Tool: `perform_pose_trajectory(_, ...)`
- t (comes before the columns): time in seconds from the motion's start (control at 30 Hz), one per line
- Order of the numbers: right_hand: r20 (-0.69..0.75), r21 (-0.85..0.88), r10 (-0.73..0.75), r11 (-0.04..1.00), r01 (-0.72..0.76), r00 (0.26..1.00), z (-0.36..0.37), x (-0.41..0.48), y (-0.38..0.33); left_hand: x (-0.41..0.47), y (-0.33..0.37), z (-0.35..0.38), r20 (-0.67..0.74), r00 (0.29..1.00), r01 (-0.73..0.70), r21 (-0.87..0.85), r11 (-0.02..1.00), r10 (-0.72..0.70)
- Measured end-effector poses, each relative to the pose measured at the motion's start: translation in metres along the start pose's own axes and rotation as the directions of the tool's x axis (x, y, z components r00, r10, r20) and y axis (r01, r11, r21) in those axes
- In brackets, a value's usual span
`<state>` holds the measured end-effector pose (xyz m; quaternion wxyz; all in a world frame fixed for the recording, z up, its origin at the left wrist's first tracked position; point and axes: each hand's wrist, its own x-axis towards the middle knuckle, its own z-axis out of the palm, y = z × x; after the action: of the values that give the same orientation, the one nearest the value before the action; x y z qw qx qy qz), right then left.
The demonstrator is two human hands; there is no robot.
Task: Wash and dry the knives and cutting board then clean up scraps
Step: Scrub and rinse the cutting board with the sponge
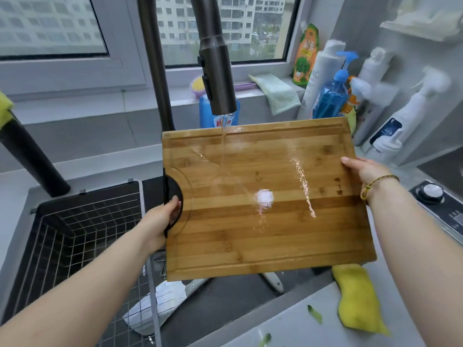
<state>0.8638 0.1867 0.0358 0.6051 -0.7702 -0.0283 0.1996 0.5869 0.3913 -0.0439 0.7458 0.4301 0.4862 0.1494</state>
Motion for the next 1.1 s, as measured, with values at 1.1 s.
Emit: perform_pose_trajectory(1.1,-0.05,-0.811,0.108,0.576,-0.103,0.993,-0.017,-0.004,0.004,-0.037,-0.026,-0.007,0.124,0.953,0.251,0.182,0.951,-0.276)
